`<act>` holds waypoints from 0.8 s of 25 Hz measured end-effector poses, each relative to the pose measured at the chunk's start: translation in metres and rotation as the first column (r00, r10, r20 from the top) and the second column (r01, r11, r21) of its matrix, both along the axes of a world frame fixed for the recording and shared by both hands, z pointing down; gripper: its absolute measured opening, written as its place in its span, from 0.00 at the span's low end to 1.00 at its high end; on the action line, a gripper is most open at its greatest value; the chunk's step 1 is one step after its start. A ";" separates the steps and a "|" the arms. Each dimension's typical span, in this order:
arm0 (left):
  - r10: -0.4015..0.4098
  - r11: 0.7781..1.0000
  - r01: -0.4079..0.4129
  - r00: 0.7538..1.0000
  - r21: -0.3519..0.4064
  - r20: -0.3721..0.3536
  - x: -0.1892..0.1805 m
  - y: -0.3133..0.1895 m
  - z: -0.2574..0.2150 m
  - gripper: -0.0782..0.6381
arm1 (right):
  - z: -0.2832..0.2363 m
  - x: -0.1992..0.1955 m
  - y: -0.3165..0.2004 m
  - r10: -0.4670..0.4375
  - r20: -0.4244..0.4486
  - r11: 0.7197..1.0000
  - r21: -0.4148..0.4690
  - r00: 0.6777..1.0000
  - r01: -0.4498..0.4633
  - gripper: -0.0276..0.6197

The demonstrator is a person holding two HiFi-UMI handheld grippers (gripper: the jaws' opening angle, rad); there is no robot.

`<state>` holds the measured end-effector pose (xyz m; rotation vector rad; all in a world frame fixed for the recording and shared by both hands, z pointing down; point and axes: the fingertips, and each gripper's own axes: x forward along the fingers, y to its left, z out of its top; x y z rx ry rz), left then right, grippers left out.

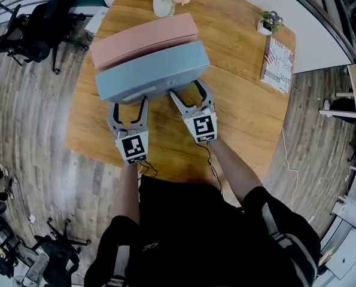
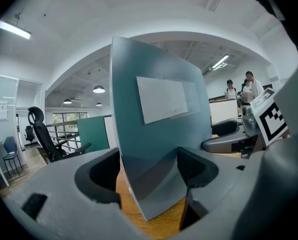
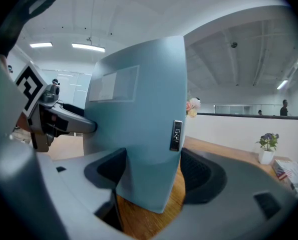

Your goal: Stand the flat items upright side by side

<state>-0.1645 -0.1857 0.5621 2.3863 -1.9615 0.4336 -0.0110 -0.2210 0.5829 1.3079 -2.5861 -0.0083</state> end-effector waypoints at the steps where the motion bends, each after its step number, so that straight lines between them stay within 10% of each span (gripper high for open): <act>1: -0.001 1.000 0.001 1.000 0.000 0.003 0.000 0.000 0.000 0.61 | 0.001 0.000 0.000 -0.001 0.002 1.000 0.003 1.000 0.001 0.56; 20: -0.031 1.000 0.031 0.999 0.000 0.029 -0.006 -0.005 0.000 0.62 | 0.003 -0.007 -0.008 -0.001 0.009 1.000 0.017 1.000 0.001 0.57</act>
